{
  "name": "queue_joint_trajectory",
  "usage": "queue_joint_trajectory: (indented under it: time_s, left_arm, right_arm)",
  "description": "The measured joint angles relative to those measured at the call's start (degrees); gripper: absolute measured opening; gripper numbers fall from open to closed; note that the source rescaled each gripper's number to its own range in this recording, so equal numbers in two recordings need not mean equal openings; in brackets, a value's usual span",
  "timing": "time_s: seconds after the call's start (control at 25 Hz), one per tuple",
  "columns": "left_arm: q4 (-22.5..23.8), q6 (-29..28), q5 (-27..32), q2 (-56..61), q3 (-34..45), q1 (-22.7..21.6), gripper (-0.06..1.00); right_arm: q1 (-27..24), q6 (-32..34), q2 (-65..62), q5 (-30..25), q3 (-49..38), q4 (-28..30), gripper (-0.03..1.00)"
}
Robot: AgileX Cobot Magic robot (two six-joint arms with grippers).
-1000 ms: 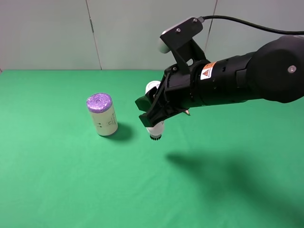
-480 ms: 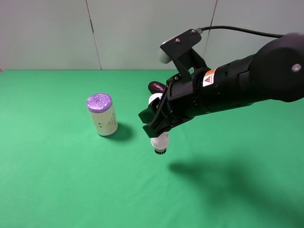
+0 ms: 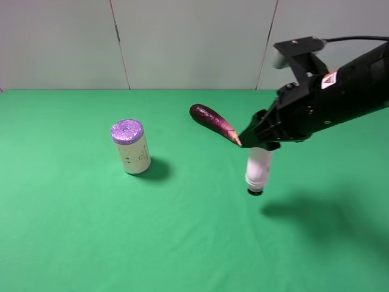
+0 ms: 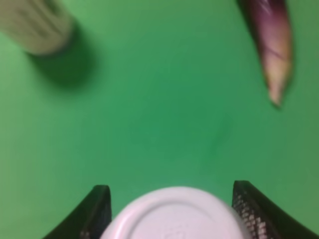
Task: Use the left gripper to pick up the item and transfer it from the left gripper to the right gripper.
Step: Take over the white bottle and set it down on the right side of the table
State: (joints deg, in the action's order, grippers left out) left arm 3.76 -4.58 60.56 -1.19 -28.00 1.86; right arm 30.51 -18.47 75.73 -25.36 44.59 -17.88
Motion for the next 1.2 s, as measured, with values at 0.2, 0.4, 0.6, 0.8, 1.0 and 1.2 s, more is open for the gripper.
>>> queue_joint_trajectory:
  time_s: [0.2,0.4,0.6,0.8,1.0,1.2]
  left_arm:
    - [0.00,0.00,0.00,0.00,0.00,-0.59,1.00]
    - [0.00,0.00,0.00,0.00,0.00,-0.59,1.00]
    - [0.00,0.00,0.00,0.00,0.00,-0.59,1.00]
    - [0.00,0.00,0.00,0.00,0.00,-0.61,1.00]
    - [0.00,0.00,0.00,0.00,0.00,-0.80,1.00]
    - [0.00,0.00,0.00,0.00,0.00,-0.80,1.00]
  right_arm:
    - [-8.58,2.71,0.00,-5.85,0.00,1.18,0.04]
    - [-15.71,4.62,0.00,-10.61,0.00,2.97,0.04]
    - [-18.42,5.64,0.00,-13.48,0.00,5.45,0.04]
    - [-18.42,6.17,0.00,-14.00,0.00,6.37,0.04]
    - [-18.42,6.23,1.73,-15.79,0.06,6.66,0.04]
    - [-18.42,6.62,6.32,-15.65,0.10,6.79,0.03]
